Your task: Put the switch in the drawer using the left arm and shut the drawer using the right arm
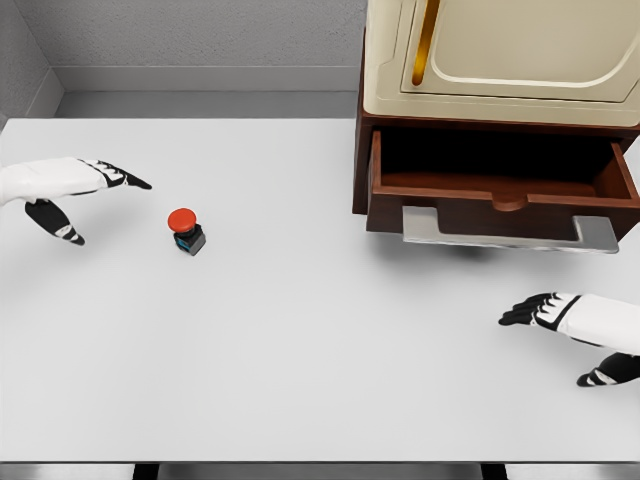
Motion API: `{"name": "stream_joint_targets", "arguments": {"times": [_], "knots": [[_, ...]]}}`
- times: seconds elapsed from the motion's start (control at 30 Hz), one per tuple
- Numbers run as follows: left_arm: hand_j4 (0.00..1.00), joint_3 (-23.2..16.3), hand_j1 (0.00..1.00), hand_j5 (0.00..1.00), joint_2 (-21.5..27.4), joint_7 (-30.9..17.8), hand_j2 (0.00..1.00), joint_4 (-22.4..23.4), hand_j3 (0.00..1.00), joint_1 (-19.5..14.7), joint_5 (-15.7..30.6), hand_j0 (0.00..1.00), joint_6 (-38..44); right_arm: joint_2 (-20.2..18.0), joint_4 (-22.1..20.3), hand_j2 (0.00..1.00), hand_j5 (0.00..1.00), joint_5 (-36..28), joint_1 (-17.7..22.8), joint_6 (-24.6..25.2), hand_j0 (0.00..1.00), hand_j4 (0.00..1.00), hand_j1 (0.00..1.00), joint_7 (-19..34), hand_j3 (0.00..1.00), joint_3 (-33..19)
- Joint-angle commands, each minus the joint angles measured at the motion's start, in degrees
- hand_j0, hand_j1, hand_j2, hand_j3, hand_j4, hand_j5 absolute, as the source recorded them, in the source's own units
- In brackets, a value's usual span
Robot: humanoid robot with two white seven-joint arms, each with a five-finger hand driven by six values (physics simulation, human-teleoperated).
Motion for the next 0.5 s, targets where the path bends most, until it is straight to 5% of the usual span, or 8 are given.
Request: {"name": "stream_joint_targets", "arguments": {"times": [0.0, 0.17, 0.3, 0.47], "knots": [[1.0, 0.06, 1.0, 1.0, 0.11, 0.02, 1.0, 0.02, 1.0, -0.08, 0.3, 1.0, 0.15, -0.1, -0.04, 1.0, 1.0, -0.39, 0.0, 0.14, 1.0, 1.0, 1.0, -0.02, 1.0, 0.19], [1.0, -3.02, 1.0, 1.0, -3.67, 0.02, 1.0, 0.1, 1.0, -2.19, -1.98, 1.0, 0.15, -0.1, -0.04, 1.0, 1.0, -0.48, 0.0, 0.14, 1.0, 1.0, 1.0, -0.02, 1.0, 0.28], [1.0, -4.43, 1.0, 1.0, -7.98, 0.02, 1.0, -0.33, 1.0, -3.43, -3.47, 1.0, 0.15, -0.1, -0.04, 0.64, 0.64, -0.48, 0.0, 0.14, 0.64, 0.64, 0.64, -0.02, 0.64, 0.19], [0.99, -6.01, 0.99, 0.99, -8.68, 0.02, 0.99, -0.6, 0.99, -4.39, -3.47, 0.99, 0.15, -0.19, 0.05, 0.6, 0.6, -0.74, 0.0, 0.14, 0.6, 0.6, 0.6, -0.02, 0.6, -1.04]]}}
